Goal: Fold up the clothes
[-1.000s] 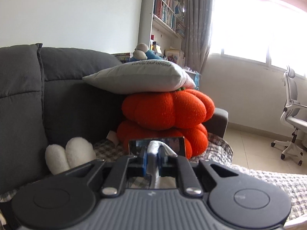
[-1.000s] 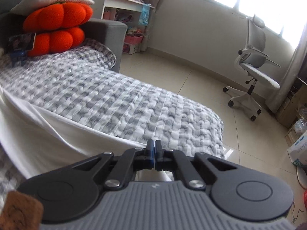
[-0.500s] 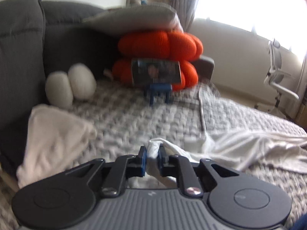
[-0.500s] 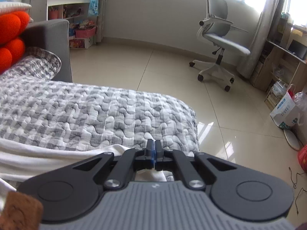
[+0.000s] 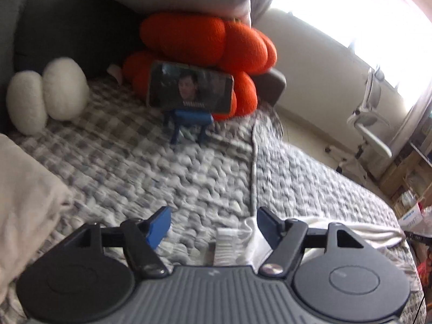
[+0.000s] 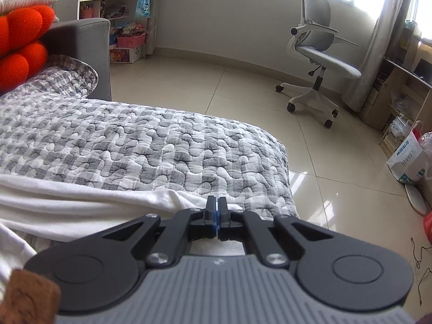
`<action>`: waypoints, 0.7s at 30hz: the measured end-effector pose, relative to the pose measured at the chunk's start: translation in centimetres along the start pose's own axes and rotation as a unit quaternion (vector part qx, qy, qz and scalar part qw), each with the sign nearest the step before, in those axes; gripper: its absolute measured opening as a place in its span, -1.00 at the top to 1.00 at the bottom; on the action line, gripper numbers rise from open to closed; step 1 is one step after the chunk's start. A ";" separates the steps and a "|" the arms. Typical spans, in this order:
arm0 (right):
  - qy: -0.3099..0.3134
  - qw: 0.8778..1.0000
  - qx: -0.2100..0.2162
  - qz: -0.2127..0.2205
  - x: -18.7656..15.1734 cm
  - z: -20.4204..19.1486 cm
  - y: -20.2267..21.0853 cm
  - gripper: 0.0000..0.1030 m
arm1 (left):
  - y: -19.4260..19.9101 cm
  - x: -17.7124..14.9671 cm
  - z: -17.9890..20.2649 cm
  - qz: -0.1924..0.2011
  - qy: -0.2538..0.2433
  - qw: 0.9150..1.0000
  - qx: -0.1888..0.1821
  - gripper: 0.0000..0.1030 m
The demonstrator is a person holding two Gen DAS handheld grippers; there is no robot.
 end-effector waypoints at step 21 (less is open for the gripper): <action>0.005 0.989 -0.052 0.140 3.7 0.0 4.6 1.00 | -0.7 5.9 1.0 0.073 0.017 0.993 0.087 0.80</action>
Point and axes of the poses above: each gripper's, at about its wrist camera, not at the fingertips, and y roughly against the way its jaws point, z to its right, x to its top, the point moved 5 cm from there along -y, roughly the way its jaws point, and after that the axes turned 5 degrees about -z, right-handed, at the moved point
